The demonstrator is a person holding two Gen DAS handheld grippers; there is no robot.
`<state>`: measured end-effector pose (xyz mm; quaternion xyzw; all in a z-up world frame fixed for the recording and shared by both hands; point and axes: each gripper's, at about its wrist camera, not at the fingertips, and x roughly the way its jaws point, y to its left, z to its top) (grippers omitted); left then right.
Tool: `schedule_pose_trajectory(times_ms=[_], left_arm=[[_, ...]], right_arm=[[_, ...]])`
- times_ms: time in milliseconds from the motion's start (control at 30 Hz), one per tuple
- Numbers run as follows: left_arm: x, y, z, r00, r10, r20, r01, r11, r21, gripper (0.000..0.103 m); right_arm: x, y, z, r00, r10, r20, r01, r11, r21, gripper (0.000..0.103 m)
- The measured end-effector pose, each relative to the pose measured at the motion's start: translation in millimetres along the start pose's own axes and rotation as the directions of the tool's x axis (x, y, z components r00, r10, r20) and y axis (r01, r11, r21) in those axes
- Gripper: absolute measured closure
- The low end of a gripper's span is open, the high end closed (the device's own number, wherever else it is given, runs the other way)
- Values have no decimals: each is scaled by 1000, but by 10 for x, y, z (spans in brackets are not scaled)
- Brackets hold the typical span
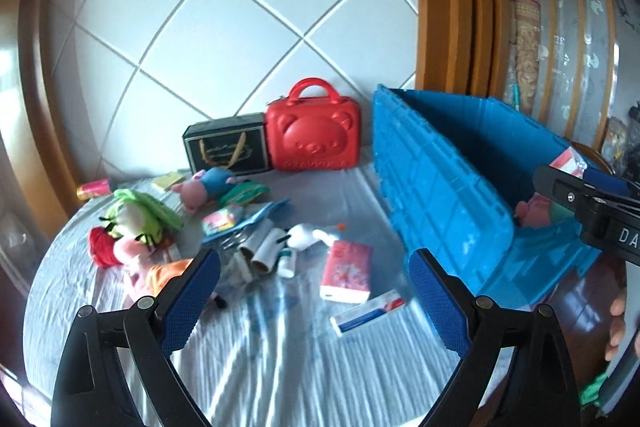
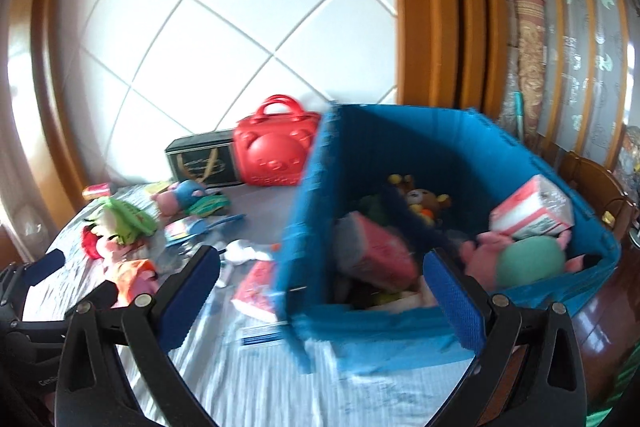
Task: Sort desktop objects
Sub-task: 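Withdraw both tools from the bin back over the table, then reach the left tool to the pink pig plush in orange and grasp it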
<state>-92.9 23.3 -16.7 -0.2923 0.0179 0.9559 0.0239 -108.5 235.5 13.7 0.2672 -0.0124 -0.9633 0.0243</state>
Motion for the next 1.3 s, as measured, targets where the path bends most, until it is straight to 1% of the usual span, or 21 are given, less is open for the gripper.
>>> schedule_pose_trajectory(times_ms=[100,200,367,433,533,667,867,1033,1100,1200,1300], left_arm=[[-13,389,-185,999,24,-31,-24,999,-29,7],[53,768,-357,995,65,-74,-71,995,-77,7],[265,1354,-645,977,150,-154,-173,974,-148,7],[361,1581,-766,965,181,-190,-215,961,-176,7],[543,1878,-951,942,219,-256,-277,936,-219,7],[784,2120,-1065,909,274,-315,-352,908,-227,7],[1273,2389,-1085,869,319,-379,-423,875,-233,7],[1635,2675,-1213,820,358,-447,-495,835,-239,7],[1745,2802,-1248,809,361,-464,-510,823,-249,7],[1934,2986,-1284,794,365,-486,-525,815,-246,7],[2080,3168,-1252,803,349,-484,-505,829,-240,7]], right_arm=[[29,437,-145,999,47,-17,-47,999,-28,0],[127,816,-290,995,81,-54,-85,994,-71,0],[452,1239,-538,981,118,-155,-135,985,-107,0],[657,1362,-656,970,129,-205,-155,981,-117,0],[973,1514,-814,951,151,-271,-189,975,-121,0],[1448,1737,-950,920,192,-341,-243,963,-113,0],[2121,2117,-937,872,263,-414,-344,930,-132,0],[2638,2445,-965,831,264,-489,-386,908,-165,0],[2802,2599,-988,818,261,-513,-402,897,-183,0],[2996,2794,-979,812,253,-525,-407,892,-199,0],[3149,2920,-953,808,246,-535,-395,900,-184,0]])
